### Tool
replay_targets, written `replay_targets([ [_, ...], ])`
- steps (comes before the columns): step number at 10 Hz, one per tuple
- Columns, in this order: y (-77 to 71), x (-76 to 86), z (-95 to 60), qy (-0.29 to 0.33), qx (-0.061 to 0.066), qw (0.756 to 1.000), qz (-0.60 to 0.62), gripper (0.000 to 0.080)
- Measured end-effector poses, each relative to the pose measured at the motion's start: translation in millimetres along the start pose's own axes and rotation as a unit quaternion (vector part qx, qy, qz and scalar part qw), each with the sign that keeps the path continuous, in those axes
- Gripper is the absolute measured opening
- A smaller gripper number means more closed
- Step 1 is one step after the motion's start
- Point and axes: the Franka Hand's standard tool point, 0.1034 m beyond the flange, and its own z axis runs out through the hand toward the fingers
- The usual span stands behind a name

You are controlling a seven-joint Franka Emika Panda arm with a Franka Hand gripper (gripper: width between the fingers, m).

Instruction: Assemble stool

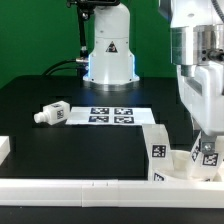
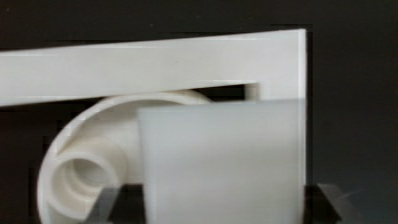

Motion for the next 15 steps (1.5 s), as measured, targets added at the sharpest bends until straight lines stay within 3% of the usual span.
replay_targets([
  [3,-1.7,-5.9,0.0,-0.016,0.017,0.980,0.199,0.0337],
  [4,-2.2,-8.0,0.0,-0.023,0.024,0.977,0.208,0.0337],
  [7,-0.6,-8.5,0.0,-0.023,0.027,0.982,0.183,0.0337],
  [8,-1.1,-8.3,-0.6,-0.022,0.027,0.986,0.162,0.0505],
  [9,-3.2,-6.9,-7.6,-0.025,0.026,0.995,0.096,0.0603],
  [11,-12.1,-7.6,-31.7,-0.034,0.037,0.997,-0.063,0.0643],
  [12,-10.9,-9.0,-36.5,-0.037,0.029,0.990,-0.136,0.0643],
  [15,-10.9,-6.5,-33.9,-0.031,0.032,0.975,-0.216,0.0649],
])
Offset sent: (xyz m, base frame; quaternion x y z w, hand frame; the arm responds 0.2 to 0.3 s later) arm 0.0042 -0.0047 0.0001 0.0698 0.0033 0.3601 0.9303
